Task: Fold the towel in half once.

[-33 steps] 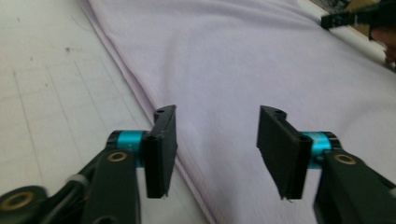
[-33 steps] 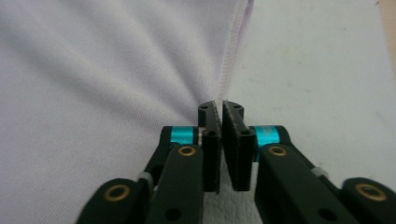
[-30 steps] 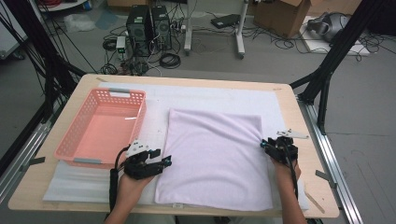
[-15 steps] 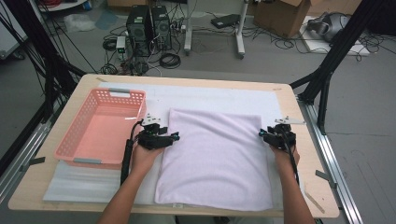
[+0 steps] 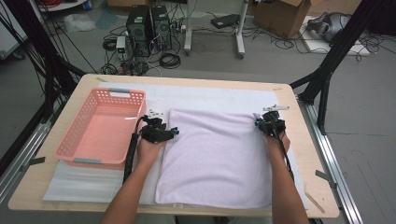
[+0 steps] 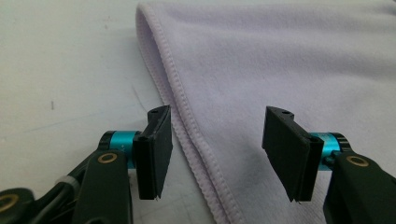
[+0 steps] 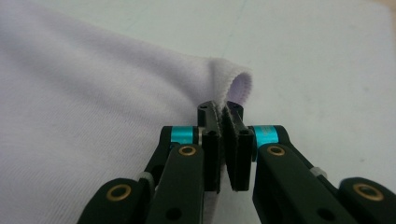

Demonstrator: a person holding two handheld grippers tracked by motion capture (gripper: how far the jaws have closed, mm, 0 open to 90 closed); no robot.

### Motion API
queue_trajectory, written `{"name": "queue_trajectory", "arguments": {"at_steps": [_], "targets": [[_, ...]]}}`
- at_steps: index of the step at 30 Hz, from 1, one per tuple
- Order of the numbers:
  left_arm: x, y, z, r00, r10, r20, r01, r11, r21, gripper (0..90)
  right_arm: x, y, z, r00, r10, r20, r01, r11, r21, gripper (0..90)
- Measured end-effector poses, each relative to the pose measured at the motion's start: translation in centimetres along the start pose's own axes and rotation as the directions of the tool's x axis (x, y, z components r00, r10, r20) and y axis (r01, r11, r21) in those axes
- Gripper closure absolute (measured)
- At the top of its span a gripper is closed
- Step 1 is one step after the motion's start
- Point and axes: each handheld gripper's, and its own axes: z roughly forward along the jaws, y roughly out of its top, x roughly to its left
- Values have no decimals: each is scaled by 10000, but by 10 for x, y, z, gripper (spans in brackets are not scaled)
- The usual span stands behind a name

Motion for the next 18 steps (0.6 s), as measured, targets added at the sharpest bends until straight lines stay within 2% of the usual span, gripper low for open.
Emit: {"name": "queue_trajectory", "arguments": {"at_steps": [2,4,8,10,11,12,13,14,15,18], "targets": [[0,0,0,10000,-36,-17,36,10000,-3,424,2,-1,2,9989,415,228,-410,9989,-227,811],[0,0,0,9999,93,-110,-92,10000,24,435,0,-1,-2,9954,957,12,-956,9946,-404,718],[-2,2,3,9993,101,-366,-99,9999,53,489,-7,3,-26,9932,939,-689,-989,9924,-733,644],[-7,3,6,9963,556,-655,-542,9983,229,486,-9,5,-37,9901,997,-985,-1082,9904,-855,627],[-10,4,6,9913,964,-898,-932,9949,396,503,-10,5,-42,9898,986,-1033,-1074,9908,-828,620],[-11,5,7,9905,1015,-925,-978,9942,442,542,-10,4,-46,9898,971,-1040,-1055,9913,-791,615],[-10,6,6,9954,850,-438,-829,9955,465,635,-11,3,-48,9885,1060,-1074,-1138,9911,-693,604],[-12,6,7,9958,869,-304,-853,9950,525,829,-11,2,-49,9874,1143,-1090,-1207,9912,-539,596],[-14,7,7,9942,978,-442,-951,9937,590,830,-11,-1,-49,9880,1140,-1043,-1197,9916,-498,597],[-10,9,4,9972,437,-613,-396,9970,671,846,-11,-14,-45,9867,1266,-1020,-1284,9917,-109,596]]}}
